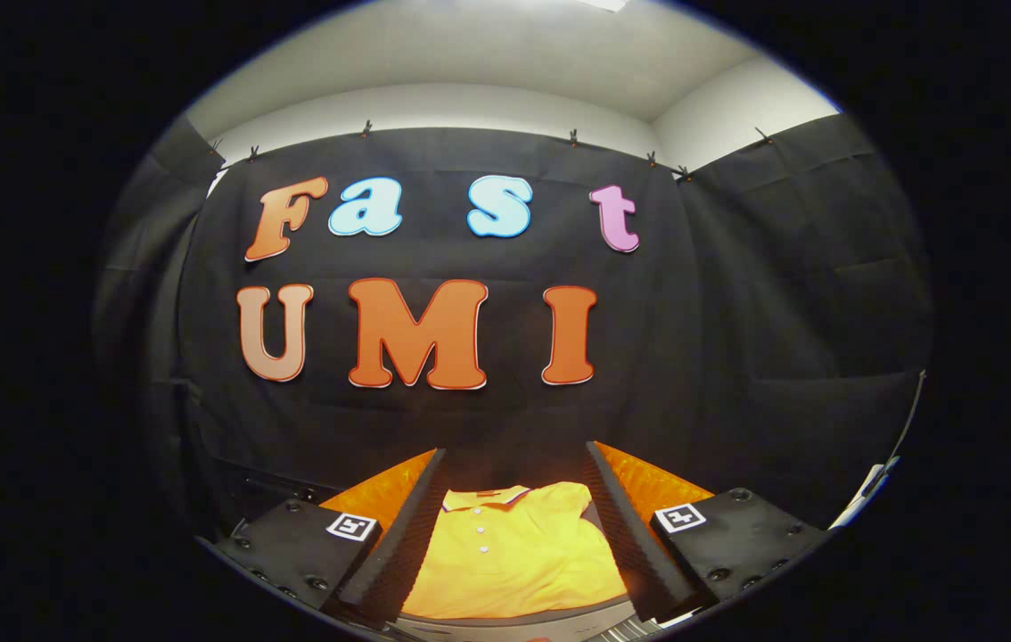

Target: Put the clothes into the washing machine and then close the washing machine lid.

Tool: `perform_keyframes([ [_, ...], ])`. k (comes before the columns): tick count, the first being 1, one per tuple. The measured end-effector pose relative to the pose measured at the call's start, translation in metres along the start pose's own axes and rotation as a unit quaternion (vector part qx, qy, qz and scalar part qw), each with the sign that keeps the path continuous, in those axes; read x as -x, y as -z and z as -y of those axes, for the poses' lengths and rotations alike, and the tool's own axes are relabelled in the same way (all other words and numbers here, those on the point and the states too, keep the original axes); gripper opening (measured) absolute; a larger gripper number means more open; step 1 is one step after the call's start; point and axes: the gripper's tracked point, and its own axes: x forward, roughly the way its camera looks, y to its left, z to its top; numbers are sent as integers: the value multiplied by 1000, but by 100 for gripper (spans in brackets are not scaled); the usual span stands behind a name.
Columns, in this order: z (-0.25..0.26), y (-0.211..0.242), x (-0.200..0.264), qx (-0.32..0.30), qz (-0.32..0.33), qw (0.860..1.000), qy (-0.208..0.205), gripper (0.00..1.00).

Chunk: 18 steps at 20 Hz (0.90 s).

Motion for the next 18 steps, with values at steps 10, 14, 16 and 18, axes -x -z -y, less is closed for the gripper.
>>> perform_keyframes([
  [10,-46,77,-102,5,-148,987,-62,95],
  [14,-47,116,-123,3,-212,975,-66,96],
  [16,-48,136,-126,-3,-244,967,-71,96],
  [18,-42,158,-131,-1,-275,959,-63,96],
])
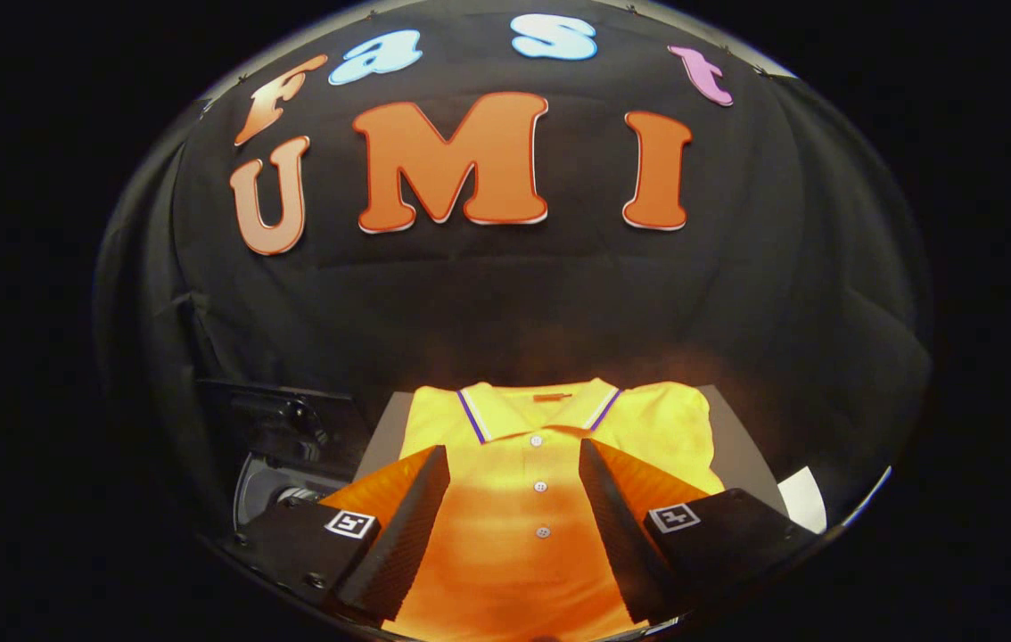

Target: Put the clothes into the washing machine and then close the washing machine lid.

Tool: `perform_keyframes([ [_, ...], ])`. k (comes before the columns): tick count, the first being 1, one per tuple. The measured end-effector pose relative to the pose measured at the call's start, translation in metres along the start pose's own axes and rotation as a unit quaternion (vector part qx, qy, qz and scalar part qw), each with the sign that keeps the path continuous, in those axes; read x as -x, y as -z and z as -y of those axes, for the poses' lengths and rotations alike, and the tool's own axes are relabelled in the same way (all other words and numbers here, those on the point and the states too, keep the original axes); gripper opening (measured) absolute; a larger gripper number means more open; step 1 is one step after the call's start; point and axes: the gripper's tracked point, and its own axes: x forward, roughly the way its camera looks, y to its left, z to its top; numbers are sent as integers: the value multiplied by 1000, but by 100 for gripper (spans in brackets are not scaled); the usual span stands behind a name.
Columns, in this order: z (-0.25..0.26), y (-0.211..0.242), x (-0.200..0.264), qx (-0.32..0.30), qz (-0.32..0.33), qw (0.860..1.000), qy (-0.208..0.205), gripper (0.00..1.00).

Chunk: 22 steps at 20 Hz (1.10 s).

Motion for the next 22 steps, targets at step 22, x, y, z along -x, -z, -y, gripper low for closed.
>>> perform_keyframes([
  [22,13,48,-28,-7,-53,998,-27,62],
])
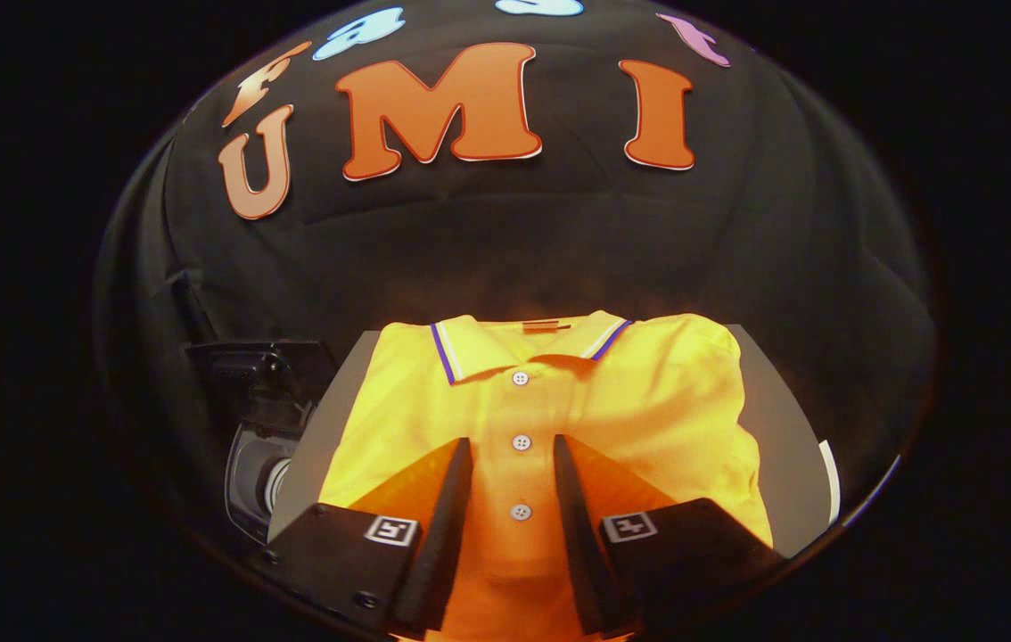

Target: Put the clothes into the washing machine and then close the washing machine lid.

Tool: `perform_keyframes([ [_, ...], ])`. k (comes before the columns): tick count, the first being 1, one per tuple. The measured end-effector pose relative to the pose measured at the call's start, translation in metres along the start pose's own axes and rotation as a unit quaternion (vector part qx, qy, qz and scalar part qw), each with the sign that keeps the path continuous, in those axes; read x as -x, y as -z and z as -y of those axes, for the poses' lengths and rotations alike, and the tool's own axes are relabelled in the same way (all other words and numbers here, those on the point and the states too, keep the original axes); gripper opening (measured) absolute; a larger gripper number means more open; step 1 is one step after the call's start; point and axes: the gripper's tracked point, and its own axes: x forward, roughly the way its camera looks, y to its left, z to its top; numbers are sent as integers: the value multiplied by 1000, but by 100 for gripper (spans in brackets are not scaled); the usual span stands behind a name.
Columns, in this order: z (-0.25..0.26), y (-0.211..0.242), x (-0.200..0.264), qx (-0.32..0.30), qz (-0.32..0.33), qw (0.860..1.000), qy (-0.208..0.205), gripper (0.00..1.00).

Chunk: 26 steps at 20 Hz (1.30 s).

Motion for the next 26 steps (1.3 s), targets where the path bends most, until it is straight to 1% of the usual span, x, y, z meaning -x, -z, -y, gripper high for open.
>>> perform_keyframes([
  [1,0,0,0,3,-6,1000,0,58],
  [2,-3,1,2,-9,-11,1000,-4,55],
  [3,-6,1,2,-26,-14,1000,-8,37],
  [4,-6,0,3,-35,-11,999,-11,27],
  [5,-5,0,5,-43,-6,999,-11,13],
  [6,-5,-1,3,-48,1,999,-13,9],
  [8,-8,-3,8,-68,35,997,-20,8],
  [9,-10,-7,19,-82,54,995,-33,8],
  [11,-16,-18,32,-121,104,986,-51,8],
  [13,-31,-35,57,-134,168,974,-74,8],
  [15,-45,-60,89,-119,233,961,-92,8],
  [16,-53,-73,101,-109,256,956,-95,8],
  [17,-62,-83,110,-96,270,953,-101,8],
  [20,-94,-99,164,-76,297,943,-128,8],
  [22,-109,-114,187,-60,318,937,-129,8],
  [26,-161,-143,227,-31,343,923,-171,7],
])
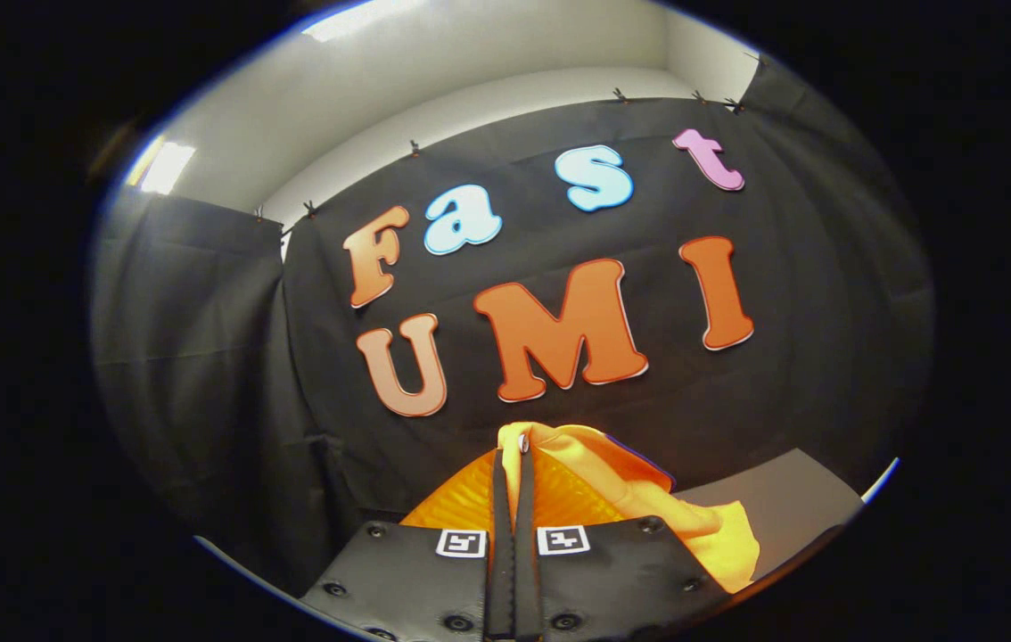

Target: Put the clothes into the washing machine and then close the washing machine lid.

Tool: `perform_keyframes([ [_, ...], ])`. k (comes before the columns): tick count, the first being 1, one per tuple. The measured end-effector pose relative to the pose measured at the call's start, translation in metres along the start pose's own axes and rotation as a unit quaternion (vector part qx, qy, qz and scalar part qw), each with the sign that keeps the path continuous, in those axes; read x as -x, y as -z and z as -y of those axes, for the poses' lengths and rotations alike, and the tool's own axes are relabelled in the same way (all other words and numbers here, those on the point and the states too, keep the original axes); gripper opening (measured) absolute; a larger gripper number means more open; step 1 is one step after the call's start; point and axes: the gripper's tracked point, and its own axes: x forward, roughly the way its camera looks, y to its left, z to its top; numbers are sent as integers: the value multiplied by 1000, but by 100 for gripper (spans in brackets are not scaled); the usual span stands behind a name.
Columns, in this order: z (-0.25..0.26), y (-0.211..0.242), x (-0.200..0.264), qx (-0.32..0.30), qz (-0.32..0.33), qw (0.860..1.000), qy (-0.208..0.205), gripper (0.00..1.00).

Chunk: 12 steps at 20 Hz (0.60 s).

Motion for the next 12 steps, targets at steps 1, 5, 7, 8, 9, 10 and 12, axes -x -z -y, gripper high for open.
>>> perform_keyframes([
  [1,-18,-12,-5,8,8,1000,-12,7],
  [5,-89,-48,-23,25,29,997,-63,7],
  [7,-116,-55,-31,35,31,996,-81,7],
  [8,-129,-55,-34,34,31,995,-90,7],
  [9,-142,-54,-40,32,32,994,-99,7],
  [10,-152,-51,-46,29,33,993,-108,7],
  [12,-171,-45,-55,32,34,992,-119,7],
])
